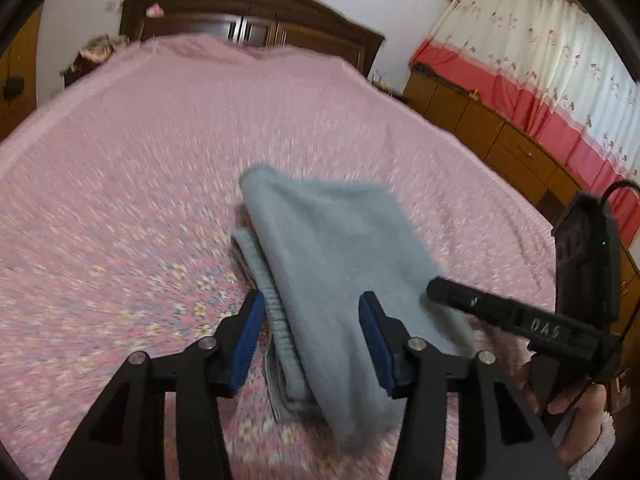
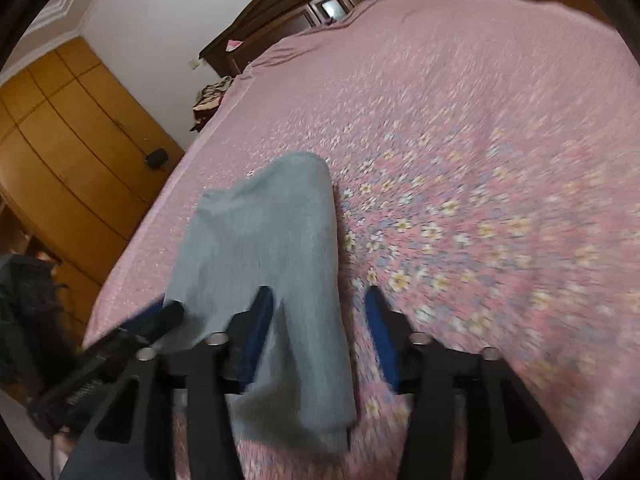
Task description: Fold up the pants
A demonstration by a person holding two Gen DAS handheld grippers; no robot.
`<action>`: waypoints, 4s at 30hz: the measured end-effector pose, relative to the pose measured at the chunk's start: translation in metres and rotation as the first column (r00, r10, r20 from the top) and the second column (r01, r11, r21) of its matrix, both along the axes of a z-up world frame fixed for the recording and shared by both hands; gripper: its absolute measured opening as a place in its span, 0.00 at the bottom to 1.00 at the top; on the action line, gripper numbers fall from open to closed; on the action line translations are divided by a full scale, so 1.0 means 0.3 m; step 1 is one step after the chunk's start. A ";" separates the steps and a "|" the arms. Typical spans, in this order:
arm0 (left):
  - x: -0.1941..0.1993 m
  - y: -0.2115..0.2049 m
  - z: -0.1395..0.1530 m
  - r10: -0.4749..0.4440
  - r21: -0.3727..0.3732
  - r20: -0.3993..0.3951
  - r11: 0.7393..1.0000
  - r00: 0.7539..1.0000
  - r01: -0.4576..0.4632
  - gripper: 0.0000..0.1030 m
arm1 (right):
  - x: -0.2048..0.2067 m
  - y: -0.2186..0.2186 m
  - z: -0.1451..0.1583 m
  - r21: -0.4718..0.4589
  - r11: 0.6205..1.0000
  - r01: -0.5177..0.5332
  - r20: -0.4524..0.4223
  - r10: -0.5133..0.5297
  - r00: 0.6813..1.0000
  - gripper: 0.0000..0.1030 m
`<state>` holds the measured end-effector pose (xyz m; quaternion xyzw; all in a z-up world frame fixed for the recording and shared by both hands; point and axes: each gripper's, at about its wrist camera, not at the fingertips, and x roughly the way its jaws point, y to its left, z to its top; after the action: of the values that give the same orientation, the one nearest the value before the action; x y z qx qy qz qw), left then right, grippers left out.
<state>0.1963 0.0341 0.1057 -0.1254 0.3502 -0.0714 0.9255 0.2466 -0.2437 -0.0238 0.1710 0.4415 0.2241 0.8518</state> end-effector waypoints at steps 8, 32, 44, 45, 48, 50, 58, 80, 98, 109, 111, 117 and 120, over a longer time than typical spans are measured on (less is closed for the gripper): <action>-0.168 -0.082 0.045 -0.035 0.043 0.056 0.999 0.998 0.032 0.70 | -0.199 -0.033 0.038 0.040 0.997 0.072 0.029 -0.073 0.997 0.62; -0.501 -0.099 -0.012 0.044 0.111 0.215 0.991 0.976 -0.069 1.00 | -0.675 -0.043 0.064 -0.117 0.974 0.195 0.494 -0.113 0.862 0.92; -0.493 -0.077 -0.112 -0.011 0.139 0.245 0.990 0.969 -0.023 1.00 | -0.592 0.020 -0.062 -0.125 0.974 0.188 0.461 -0.111 0.880 0.94; -0.485 -0.079 -0.126 -0.013 0.139 0.241 0.990 0.970 -0.022 1.00 | -0.594 0.017 -0.060 -0.122 0.974 0.189 0.468 -0.112 0.877 0.94; -0.480 -0.077 -0.139 -0.004 0.133 0.243 0.991 0.970 -0.030 1.00 | -0.608 0.008 -0.063 -0.112 0.976 0.189 0.474 -0.115 0.873 0.94; -0.476 -0.075 -0.153 0.013 0.127 0.242 0.991 0.970 -0.045 1.00 | -0.632 -0.009 -0.065 -0.105 0.976 0.188 0.479 -0.116 0.870 0.94; -0.504 -0.041 -0.172 0.036 0.105 0.259 0.992 0.965 -0.066 1.00 | -0.651 -0.051 -0.063 -0.063 0.984 0.169 0.481 -0.119 0.869 0.94; -0.501 -0.049 -0.165 0.034 0.120 0.270 0.990 0.962 -0.069 1.00 | -0.632 -0.117 -0.072 -0.050 0.986 0.160 0.476 -0.117 0.871 0.94; -0.483 -0.063 -0.174 0.031 0.114 0.262 0.992 0.965 -0.063 1.00 | -0.623 -0.125 -0.077 -0.051 0.986 0.157 0.476 -0.114 0.872 0.94; -0.482 -0.067 -0.175 0.031 0.113 0.262 0.992 0.965 -0.062 1.00 | -0.615 -0.131 -0.084 -0.051 0.987 0.154 0.474 -0.112 0.873 0.94; -0.482 -0.069 -0.176 0.032 0.113 0.261 0.992 0.965 -0.064 1.00 | -0.617 -0.129 -0.082 -0.051 0.987 0.154 0.475 -0.112 0.873 0.94; -0.482 -0.068 -0.175 0.031 0.113 0.262 0.992 0.965 -0.062 1.00 | -0.615 -0.132 -0.084 -0.051 0.987 0.154 0.475 -0.112 0.873 0.94; -0.482 -0.069 -0.176 0.031 0.116 0.262 0.991 0.965 -0.064 1.00 | -0.617 -0.130 -0.081 -0.051 0.987 0.154 0.475 -0.112 0.873 0.94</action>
<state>0.0518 0.0133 0.0530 -0.0660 0.2265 -0.0433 0.9708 0.0614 -0.2827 -0.0482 0.1040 0.2185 0.1801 0.9534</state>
